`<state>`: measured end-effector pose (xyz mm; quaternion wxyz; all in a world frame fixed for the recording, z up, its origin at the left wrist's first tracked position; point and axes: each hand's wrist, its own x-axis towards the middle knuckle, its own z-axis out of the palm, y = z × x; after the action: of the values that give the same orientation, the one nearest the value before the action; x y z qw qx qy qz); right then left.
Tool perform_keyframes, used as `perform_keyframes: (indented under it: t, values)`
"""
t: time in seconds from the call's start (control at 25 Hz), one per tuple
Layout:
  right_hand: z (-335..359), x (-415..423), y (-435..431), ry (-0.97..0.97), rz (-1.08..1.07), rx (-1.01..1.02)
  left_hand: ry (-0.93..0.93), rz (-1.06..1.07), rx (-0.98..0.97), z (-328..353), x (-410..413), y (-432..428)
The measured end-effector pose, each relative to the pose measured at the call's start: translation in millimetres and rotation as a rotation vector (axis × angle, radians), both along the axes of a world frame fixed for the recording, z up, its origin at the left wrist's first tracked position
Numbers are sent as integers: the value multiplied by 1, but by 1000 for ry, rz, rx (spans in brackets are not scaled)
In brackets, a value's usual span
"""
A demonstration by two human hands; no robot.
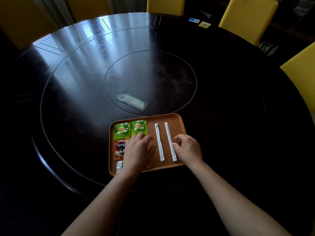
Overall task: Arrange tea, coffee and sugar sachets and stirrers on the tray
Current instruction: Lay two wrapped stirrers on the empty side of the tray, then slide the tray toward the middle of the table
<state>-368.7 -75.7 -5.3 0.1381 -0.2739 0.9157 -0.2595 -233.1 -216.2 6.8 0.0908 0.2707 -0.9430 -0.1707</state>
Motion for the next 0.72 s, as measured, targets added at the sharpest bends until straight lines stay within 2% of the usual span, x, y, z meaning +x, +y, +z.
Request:
perform_keyframes:
  t: [0.2,0.4,0.72]
  values:
    - [10,21,36,-24,-69,-49,97,263,230,-1,60,-7]
    - [11,52,75,-80,-55,-34,125,528,317,-12,116,-2]
    - [13,38,93,-107,-180,34,122,670,483,-17,129,-15]
